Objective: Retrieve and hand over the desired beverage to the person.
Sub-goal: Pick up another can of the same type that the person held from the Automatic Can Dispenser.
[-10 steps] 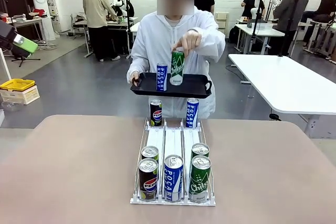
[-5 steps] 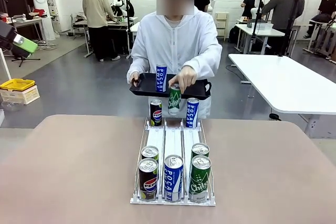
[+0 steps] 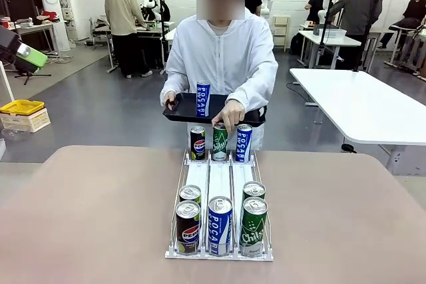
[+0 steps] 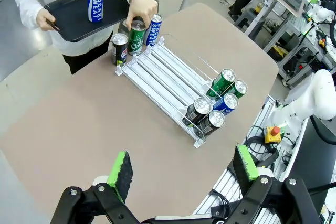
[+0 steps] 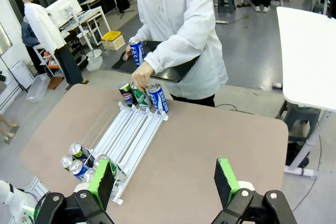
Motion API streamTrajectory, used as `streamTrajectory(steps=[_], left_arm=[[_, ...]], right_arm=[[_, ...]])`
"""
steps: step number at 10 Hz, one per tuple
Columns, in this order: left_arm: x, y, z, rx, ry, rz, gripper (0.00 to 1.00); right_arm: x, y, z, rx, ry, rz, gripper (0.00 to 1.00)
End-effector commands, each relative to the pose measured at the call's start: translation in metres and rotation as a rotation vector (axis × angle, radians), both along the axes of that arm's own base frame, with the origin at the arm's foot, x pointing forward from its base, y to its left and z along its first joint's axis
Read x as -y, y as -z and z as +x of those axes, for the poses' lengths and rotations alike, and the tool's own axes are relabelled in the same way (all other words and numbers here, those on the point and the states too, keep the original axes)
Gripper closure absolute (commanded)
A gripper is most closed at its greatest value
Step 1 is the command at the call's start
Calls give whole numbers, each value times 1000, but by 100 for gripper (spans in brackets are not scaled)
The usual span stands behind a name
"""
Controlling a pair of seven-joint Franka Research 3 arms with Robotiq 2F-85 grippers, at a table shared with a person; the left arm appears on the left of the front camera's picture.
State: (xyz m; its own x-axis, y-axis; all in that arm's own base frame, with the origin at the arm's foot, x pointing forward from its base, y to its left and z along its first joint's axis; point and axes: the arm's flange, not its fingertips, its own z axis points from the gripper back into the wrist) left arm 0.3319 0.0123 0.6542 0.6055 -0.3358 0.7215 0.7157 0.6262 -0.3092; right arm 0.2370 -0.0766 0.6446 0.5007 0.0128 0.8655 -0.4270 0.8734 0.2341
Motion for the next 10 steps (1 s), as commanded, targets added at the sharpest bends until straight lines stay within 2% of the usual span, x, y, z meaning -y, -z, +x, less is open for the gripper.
streamTrajectory(steps=[1,4,5,7,8,10], left_arm=[[-1,0,1,11,21,-11,0],[-1,0,1,11,21,-11,0],[-1,0,1,11,21,-11,0],[-1,0,1,11,21,-11,0],[-1,0,1,11,21,-11,0],[-1,0,1,11,21,-11,0]], right_arm=[[-1,0,2,3,-23,14,0],[0,0,0,0,0,0,0],[-32,13,12,-199,-23,-142,0],[-108,34,26,-521,-35,-381,0],[-145,47,30,-595,-25,-442,0],[-207,76,60,-735,71,-384,0]])
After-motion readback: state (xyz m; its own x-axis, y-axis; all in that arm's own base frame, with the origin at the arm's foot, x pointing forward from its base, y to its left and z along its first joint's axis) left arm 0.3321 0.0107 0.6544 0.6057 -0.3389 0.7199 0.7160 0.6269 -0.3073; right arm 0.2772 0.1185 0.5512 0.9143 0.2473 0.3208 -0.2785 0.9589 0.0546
